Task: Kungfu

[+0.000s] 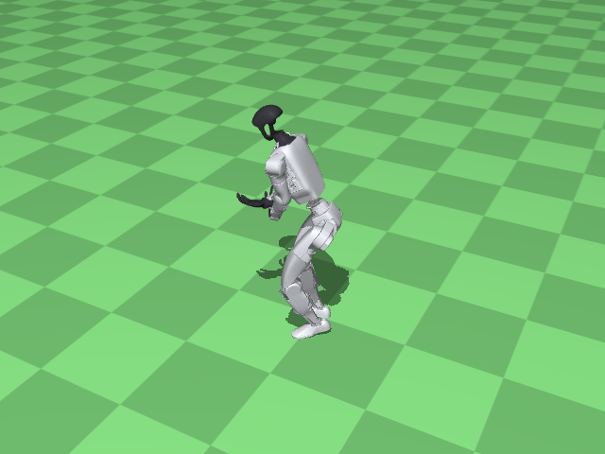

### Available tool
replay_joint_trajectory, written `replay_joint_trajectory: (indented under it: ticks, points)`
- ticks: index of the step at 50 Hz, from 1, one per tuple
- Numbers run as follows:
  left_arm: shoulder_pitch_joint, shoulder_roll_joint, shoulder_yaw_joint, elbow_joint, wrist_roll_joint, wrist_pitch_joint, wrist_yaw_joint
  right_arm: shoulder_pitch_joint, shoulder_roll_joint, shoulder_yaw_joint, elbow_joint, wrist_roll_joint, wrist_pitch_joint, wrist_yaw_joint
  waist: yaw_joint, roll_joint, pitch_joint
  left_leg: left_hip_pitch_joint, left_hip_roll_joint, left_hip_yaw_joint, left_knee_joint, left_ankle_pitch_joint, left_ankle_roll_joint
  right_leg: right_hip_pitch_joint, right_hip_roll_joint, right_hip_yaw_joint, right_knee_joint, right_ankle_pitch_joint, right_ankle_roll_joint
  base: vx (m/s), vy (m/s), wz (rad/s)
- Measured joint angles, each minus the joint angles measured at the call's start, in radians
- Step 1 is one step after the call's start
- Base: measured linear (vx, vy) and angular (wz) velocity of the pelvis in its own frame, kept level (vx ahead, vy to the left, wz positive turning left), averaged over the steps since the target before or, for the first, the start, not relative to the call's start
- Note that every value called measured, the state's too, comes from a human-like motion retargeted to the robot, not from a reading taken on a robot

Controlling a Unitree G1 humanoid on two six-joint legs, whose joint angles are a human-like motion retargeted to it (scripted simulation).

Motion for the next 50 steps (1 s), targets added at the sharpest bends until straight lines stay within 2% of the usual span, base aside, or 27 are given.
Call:
replay_joint_trajectory:
  ticks: [1, 2, 3, 4, 7, 10, 12, 14, 15, 16, 17, 18, 19, 23, 25, 27, 28, 30, 32, 35, 37, 38, 40, 42, 45, 47, 50]
  points:
    - [0.020, 0.000, -0.013, 0.021, -0.021, 0.013, -0.021, 0.019, -0.009, 0.017, 0.023, 0.013, 0.014, -0.010, 0.028, -0.015, 0.002, -0.023, 0.018, 0.013, 0.048, -0.024, -0.008, -0.043, -0.088, -0.096, 0.067, -0.001, -0.028, -0.22, -0.14, -0.05]
    - [0.042, -0.002, -0.026, 0.044, -0.038, 0.025, -0.030, 0.031, -0.020, 0.028, 0.042, 0.024, 0.020, -0.015, 0.039, -0.015, 0.006, -0.049, 0.020, 0.006, 0.086, -0.041, -0.013, -0.087, -0.118, -0.140, 0.122, -0.003, -0.034, -0.19, -0.21, 0.77]
    - [0.068, -0.007, -0.042, 0.072, -0.045, 0.034, -0.016, 0.031, -0.034, 0.030, 0.055, 0.032, 0.010, -0.009, 0.014, 0.013, 0.014, -0.079, -0.009, -0.042, 0.103, -0.044, -0.010, -0.129, -0.029, -0.083, 0.155, -0.006, 0.008, -0.15, -0.22, 1.37]
    - [0.086, -0.021, -0.047, 0.097, -0.058, 0.037, 0.015, 0.027, -0.052, 0.033, 0.059, 0.015, 0.007, 0.000, 0.011, 0.026, 0.017, -0.095, -0.015, -0.063, 0.110, -0.041, -0.012, -0.140, -0.018, -0.092, 0.158, -0.006, 0.007, -0.12, -0.18, 1.30]
    - [0.092, -0.048, -0.057, 0.116, -0.085, 0.025, 0.097, 0.008, -0.110, 0.031, 0.033, -0.103, -0.016, 0.017, 0.025, 0.014, 0.003, -0.097, -0.028, -0.049, 0.082, -0.016, -0.027, -0.107, -0.042, -0.101, 0.107, -0.005, -0.016, -0.08, -0.16, 0.53]
    - [0.059, -0.006, -0.065, 0.063, -0.045, 0.015, 0.125, -0.039, -0.166, 0.001, -0.068, -0.198, -0.118, -0.025, 0.028, 0.051, 0.001, -0.072, -0.053, -0.089, 0.002, 0.053, -0.050, -0.089, -0.053, -0.135, 0.053, 0.037, -0.037, -0.01, -0.17, 0.69]
    - [0.036, 0.012, -0.047, 0.034, 0.000, 0.003, 0.149, -0.038, -0.124, -0.027, -0.089, -0.296, -0.191, -0.016, 0.034, 0.057, 0.004, -0.029, -0.071, -0.078, -0.069, 0.126, -0.078, -0.033, -0.054, -0.122, -0.020, 0.062, -0.049, 0.01, -0.15, 0.33]
    - [0.034, 0.047, -0.026, 0.021, 0.029, 0.011, 0.175, -0.156, -0.185, -0.053, -0.223, -0.256, -0.222, -0.101, 0.030, 0.047, -0.001, 0.010, -0.085, -0.055, -0.110, 0.242, -0.125, 0.029, -0.059, -0.115, -0.096, 0.091, -0.064, 0.00, -0.12, 0.28]
    - [0.028, 0.061, -0.013, 0.012, 0.038, 0.018, 0.190, -0.214, -0.223, -0.079, -0.302, -0.226, -0.234, -0.163, 0.028, 0.046, 0.005, 0.022, -0.090, -0.036, -0.114, 0.318, -0.161, 0.061, -0.067, -0.116, -0.135, 0.108, -0.072, -0.02, -0.09, 0.52]
    - [0.017, 0.077, -0.001, 0.008, 0.043, 0.020, 0.212, -0.270, -0.255, -0.110, -0.364, -0.223, -0.272, -0.224, 0.026, 0.047, 0.008, 0.034, -0.074, 0.030, -0.088, 0.396, -0.234, 0.092, -0.082, -0.115, -0.168, 0.120, -0.076, -0.09, -0.01, 0.89]
    - [0.005, 0.094, 0.013, 0.006, 0.047, 0.021, 0.235, -0.330, -0.290, -0.143, -0.420, -0.228, -0.308, -0.281, 0.016, 0.050, 0.006, 0.037, -0.068, 0.107, -0.045, 0.469, -0.286, 0.111, -0.111, -0.116, -0.192, 0.131, -0.072, -0.29, 0.18, 1.67]
    - [-0.012, 0.111, 0.029, 0.005, 0.050, 0.020, 0.260, -0.396, -0.335, -0.185, -0.465, -0.249, -0.342, -0.330, -0.008, 0.058, -0.008, 0.019, -0.083, 0.205, 0.031, 0.531, -0.296, 0.102, -0.168, -0.118, -0.200, 0.138, -0.051, -0.28, 0.23, 2.34]
    - [-0.022, 0.129, 0.048, 0.007, 0.058, 0.024, 0.285, -0.456, -0.378, -0.229, -0.501, -0.276, -0.365, -0.375, -0.033, 0.060, -0.031, 0.004, -0.087, 0.265, 0.147, 0.529, -0.300, 0.108, -0.216, -0.127, -0.212, 0.138, -0.040, -0.13, 0.15, 2.81]
    - [0.001, 0.207, 0.159, 0.004, 0.133, 0.017, 0.367, -0.637, -0.530, -0.406, -0.566, -0.439, -0.425, -0.505, -0.058, 0.057, -0.129, -0.094, -0.016, 0.277, 0.693, 0.394, -0.300, 0.205, -0.316, -0.208, -0.303, 0.144, 0.000, 0.32, -0.36, 1.49]
    - [0.017, 0.273, 0.240, -0.015, 0.189, -0.017, 0.392, -0.719, -0.608, -0.481, -0.567, -0.535, -0.478, -0.549, -0.021, 0.038, -0.141, -0.142, 0.132, 0.234, 0.859, 0.329, -0.246, 0.262, -0.302, -0.242, -0.359, 0.158, -0.002, 0.25, -0.56, -0.31]
    - [0.020, 0.353, 0.330, -0.032, 0.235, -0.060, 0.428, -0.800, -0.690, -0.539, -0.547, -0.654, -0.538, -0.604, 0.048, 0.004, -0.111, -0.166, 0.354, 0.184, 0.857, 0.325, -0.147, 0.308, -0.271, -0.246, -0.383, 0.164, -0.021, 0.13, -0.42, -1.26]
    - [0.023, 0.393, 0.373, -0.034, 0.252, -0.083, 0.456, -0.830, -0.728, -0.566, -0.532, -0.714, -0.561, -0.633, 0.081, -0.012, -0.095, -0.182, 0.457, 0.161, 0.804, 0.336, -0.099, 0.330, -0.262, -0.239, -0.389, 0.170, -0.026, 0.08, -0.14, -1.53]
    - [0.027, 0.468, 0.463, -0.023, 0.286, -0.148, 0.537, -0.874, -0.798, -0.620, -0.510, -0.827, -0.592, -0.711, 0.132, -0.047, -0.070, -0.218, 0.578, 0.128, 0.591, 0.393, -0.029, 0.361, -0.267, -0.205, -0.399, 0.204, -0.042, 0.02, 0.07, -1.29]
    - [0.023, 0.531, 0.555, 0.030, 0.338, -0.250, 0.667, -0.896, -0.855, -0.656, -0.501, -0.922, -0.616, -0.813, 0.134, -0.075, -0.069, -0.247, 0.553, 0.067, 0.245, 0.539, -0.014, 0.375, -0.293, -0.158, -0.424, 0.241, -0.076, -0.02, 0.10, -0.30]
    - [0.016, 0.608, 0.680, 0.159, 0.416, -0.367, 0.929, -0.910, -0.928, -0.673, -0.496, -1.027, -0.663, -0.928, 0.114, -0.112, -0.084, -0.188, 0.455, -0.057, -0.348, 0.813, -0.066, 0.402, -0.318, -0.081, -0.473, 0.264, -0.115, 0.03, -0.01, 0.26]
    - [0.001, 0.628, 0.731, 0.246, 0.424, -0.429, 1.087, -0.916, -0.991, -0.681, -0.498, -1.043, -0.662, -0.969, 0.085, -0.129, -0.109, -0.184, 0.410, -0.076, -0.569, 0.705, 0.023, 0.402, -0.367, -0.088, -0.500, 0.273, -0.113, 0.03, -0.02, 0.97]
    - [-0.004, 0.633, 0.745, 0.277, 0.416, -0.454, 1.138, -0.917, -1.026, -0.689, -0.501, -1.036, -0.656, -0.972, 0.076, -0.138, -0.121, -0.210, 0.391, -0.089, -0.596, 0.571, 0.062, 0.392, -0.393, -0.098, -0.505, 0.276, -0.109, 0.07, 0.01, 0.80]
    - [0.005, 0.633, 0.749, 0.315, 0.387, -0.485, 1.188, -0.899, -1.080, -0.714, -0.513, -1.015, -0.644, -0.956, 0.081, -0.141, -0.136, -0.241, 0.431, -0.037, -0.529, 0.498, 0.048, 0.375, -0.399, -0.106, -0.492, 0.271, -0.113, 0.19, 0.06, 0.10]
    - [0.052, 0.612, 0.755, 0.284, 0.358, -0.484, 1.179, -0.859, -1.098, -0.739, -0.543, -1.004, -0.643, -0.945, 0.086, -0.119, -0.136, -0.295, 0.510, -0.021, -0.282, 0.546, 0.063, 0.379, -0.362, -0.100, -0.473, 0.265, -0.135, 0.27, 0.12, -0.47]
    - [0.128, 0.523, 0.770, 0.156, 0.348, -0.473, 1.154, -0.774, -1.135, -0.779, -0.603, -0.999, -0.652, -0.985, 0.105, -0.075, -0.143, -0.357, 0.646, 0.041, 0.187, 0.493, 0.082, 0.396, -0.296, -0.113, -0.457, 0.260, -0.168, 0.27, 0.04, -0.34]
    - [0.179, 0.424, 0.735, 0.042, 0.307, -0.491, 1.182, -0.708, -1.172, -0.790, -0.648, -1.007, -0.657, -1.045, 0.139, -0.065, -0.157, -0.312, 0.704, 0.076, 0.475, 0.455, 0.041, 0.407, -0.262, -0.134, -0.458, 0.262, -0.198, 0.41, -0.07, -0.34]
    - [0.265, 0.302, 0.662, -0.109, 0.211, -0.550, 1.249, -0.618, -1.222, -0.801, -0.704, -1.051, -0.623, -1.064, 0.176, -0.050, -0.169, -0.212, 0.608, 0.070, 0.818, 0.429, -0.157, 0.429, -0.244, -0.153, -0.487, 0.278, -0.220, 0.30, 0.11, -0.05]
